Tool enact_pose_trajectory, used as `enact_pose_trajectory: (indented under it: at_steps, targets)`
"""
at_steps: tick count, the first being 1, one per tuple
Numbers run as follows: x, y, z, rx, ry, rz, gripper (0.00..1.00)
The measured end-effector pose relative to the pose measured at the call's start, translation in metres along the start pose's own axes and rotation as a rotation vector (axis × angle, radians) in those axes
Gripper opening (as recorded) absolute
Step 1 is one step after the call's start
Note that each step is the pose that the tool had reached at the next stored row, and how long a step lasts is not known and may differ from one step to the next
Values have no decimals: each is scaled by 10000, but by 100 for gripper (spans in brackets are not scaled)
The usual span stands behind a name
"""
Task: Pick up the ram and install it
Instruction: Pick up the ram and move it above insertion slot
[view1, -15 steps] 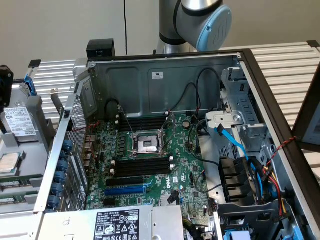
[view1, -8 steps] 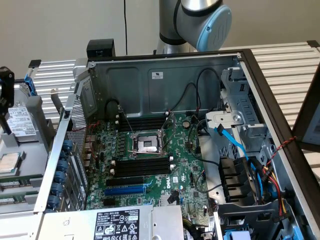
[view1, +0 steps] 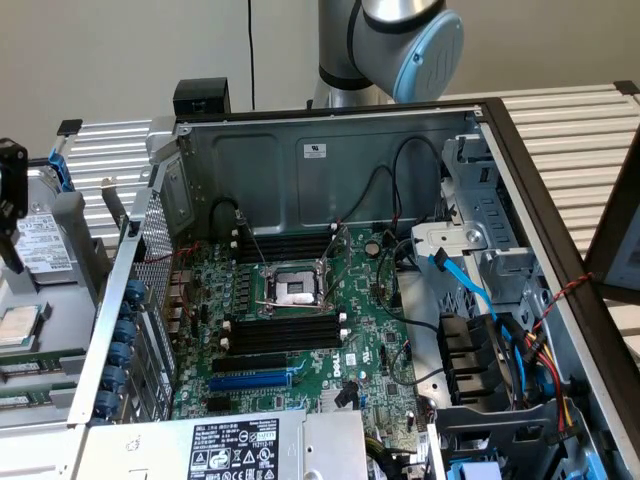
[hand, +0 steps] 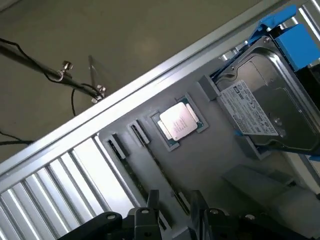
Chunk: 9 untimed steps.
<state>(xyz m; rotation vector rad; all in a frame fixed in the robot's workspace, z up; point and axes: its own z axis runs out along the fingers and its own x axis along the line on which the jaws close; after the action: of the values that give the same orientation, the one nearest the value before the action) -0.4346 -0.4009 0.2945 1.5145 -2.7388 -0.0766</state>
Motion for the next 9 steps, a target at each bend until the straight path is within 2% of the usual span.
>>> enact_pose_trajectory:
  at_steps: [9]
  targets:
    - [2, -6, 128, -23, 80, -1638, 39]
